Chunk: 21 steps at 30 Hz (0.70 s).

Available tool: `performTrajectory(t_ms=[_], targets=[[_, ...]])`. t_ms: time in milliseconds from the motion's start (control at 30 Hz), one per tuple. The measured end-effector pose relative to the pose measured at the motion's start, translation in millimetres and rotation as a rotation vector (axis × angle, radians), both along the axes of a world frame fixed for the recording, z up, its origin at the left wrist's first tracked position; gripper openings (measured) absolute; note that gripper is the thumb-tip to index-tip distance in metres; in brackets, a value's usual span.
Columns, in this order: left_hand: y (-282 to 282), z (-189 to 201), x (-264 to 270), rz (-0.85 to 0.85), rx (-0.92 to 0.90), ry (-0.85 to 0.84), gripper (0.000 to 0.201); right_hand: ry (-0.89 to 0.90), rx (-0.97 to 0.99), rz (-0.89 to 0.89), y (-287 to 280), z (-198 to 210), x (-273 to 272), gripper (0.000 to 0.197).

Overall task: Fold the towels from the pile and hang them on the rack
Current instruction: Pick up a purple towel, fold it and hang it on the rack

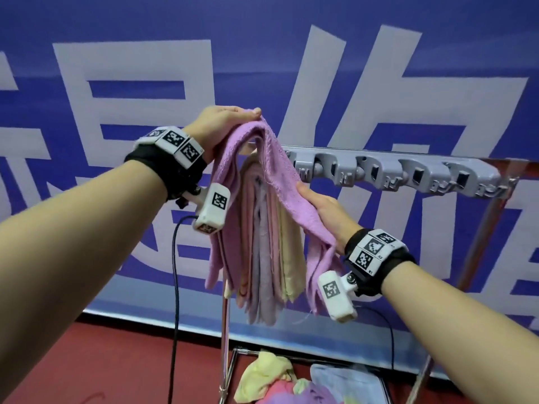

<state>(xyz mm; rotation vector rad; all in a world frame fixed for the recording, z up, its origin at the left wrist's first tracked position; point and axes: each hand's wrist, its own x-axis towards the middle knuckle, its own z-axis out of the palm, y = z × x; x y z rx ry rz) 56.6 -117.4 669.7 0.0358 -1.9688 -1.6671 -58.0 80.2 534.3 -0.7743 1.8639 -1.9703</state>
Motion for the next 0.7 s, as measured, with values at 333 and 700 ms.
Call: performTrajectory(t_ms=[333, 700], targets=[[-44, -38, -46, 0.041, -0.027, -0.254, 0.079, -0.115, -0.041, -0.012, -22, -27, -25, 0.051], [-50, -197, -7, -0.093, 0.285, -0.358, 0.05, -0.185, 0.063, 0.065, -15, -103, -41, 0.066]])
